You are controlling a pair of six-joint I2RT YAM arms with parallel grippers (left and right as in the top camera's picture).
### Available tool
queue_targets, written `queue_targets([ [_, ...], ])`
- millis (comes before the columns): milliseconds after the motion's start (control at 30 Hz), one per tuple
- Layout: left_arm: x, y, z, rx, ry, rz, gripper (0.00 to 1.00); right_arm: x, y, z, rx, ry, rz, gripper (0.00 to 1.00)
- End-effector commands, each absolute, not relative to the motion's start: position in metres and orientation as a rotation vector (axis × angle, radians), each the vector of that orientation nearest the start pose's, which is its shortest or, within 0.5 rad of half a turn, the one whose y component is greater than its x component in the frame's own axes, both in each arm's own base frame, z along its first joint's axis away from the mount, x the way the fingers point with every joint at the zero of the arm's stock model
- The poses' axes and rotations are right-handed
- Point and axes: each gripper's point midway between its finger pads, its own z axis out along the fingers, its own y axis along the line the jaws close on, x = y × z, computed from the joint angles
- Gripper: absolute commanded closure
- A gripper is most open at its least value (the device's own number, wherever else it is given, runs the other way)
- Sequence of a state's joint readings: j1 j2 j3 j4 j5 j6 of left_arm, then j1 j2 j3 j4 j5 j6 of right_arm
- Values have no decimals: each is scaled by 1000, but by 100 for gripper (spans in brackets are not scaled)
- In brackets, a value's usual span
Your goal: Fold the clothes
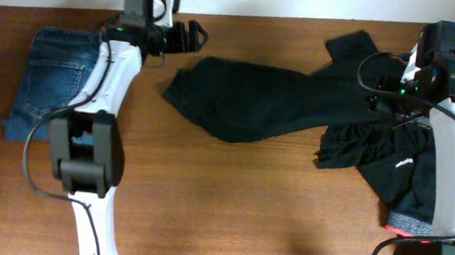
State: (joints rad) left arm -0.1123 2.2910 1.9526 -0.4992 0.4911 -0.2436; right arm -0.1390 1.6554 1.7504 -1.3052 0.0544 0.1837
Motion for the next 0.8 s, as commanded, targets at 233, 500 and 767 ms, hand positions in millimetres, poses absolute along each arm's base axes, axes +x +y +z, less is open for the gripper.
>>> queue_targets([
  [233, 568, -175, 34, 91, 2577, -817, 1, 362, -61, 241, 468, 2707, -55, 30],
  [500, 545, -191, 15, 104, 2679, -826, 45, 363, -61, 241, 468, 2705, -55, 30],
  [767, 565, -181, 35, 138, 2610, -783, 100, 363, -61, 241, 468, 2705, -55, 30],
])
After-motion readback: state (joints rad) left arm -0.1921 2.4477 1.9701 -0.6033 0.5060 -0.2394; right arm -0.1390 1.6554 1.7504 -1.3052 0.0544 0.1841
